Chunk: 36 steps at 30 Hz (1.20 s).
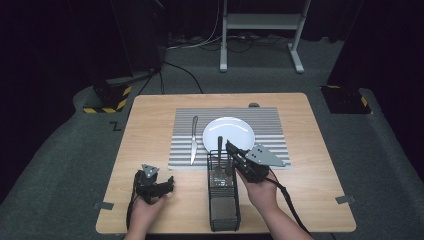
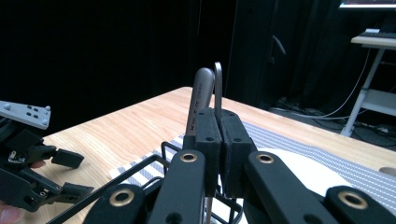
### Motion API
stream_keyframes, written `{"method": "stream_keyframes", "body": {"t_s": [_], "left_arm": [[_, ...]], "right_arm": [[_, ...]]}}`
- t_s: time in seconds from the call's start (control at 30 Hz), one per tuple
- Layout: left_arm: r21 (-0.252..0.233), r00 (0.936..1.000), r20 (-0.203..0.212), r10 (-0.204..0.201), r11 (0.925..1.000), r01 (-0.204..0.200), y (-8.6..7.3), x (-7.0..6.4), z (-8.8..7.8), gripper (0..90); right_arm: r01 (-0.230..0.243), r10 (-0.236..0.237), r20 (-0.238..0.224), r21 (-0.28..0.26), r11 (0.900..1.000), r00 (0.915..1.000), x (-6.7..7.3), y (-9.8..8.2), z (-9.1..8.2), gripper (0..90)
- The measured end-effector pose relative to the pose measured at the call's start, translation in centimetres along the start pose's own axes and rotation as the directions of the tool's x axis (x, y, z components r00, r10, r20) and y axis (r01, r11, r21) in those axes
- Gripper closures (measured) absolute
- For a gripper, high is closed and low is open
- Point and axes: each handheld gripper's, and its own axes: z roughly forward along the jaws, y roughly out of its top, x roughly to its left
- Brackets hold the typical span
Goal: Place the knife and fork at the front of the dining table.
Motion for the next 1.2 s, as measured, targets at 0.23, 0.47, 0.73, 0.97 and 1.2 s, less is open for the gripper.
{"method": "stream_keyframes", "body": {"t_s": [0.23, 0.47, 0.73, 0.97, 1.2], "left_arm": [[0.000, 1.0000, 0.000, 0.000, 1.0000, 0.000, 0.0, 0.0, 0.0, 13.8], [0.000, 1.0000, 0.000, 0.000, 1.0000, 0.000, 0.0, 0.0, 0.0, 13.9], [0.000, 1.0000, 0.000, 0.000, 1.0000, 0.000, 0.0, 0.0, 0.0, 13.9], [0.000, 1.0000, 0.000, -0.001, 1.0000, 0.001, 0.0, 0.0, 0.0, 13.9], [0.000, 1.0000, 0.000, 0.000, 1.0000, 0.000, 0.0, 0.0, 0.0, 13.9]], "right_arm": [[-0.002, 0.002, 0.004, -0.030, 1.000, 1.0000, 0.0, 0.6, -0.8, 87.8], [0.013, -0.013, 0.008, -0.076, 0.997, 0.9999, 0.2, 1.7, -1.6, 87.9], [0.041, -0.039, 0.018, -0.145, 0.989, 0.9991, 0.7, 3.4, -2.9, 88.0], [0.051, -0.048, 0.022, -0.200, 0.979, 0.9986, 1.0, 4.8, -3.7, 88.2], [0.053, -0.049, 0.025, -0.252, 0.966, 0.9985, 1.2, 6.3, -4.8, 88.2]]}}
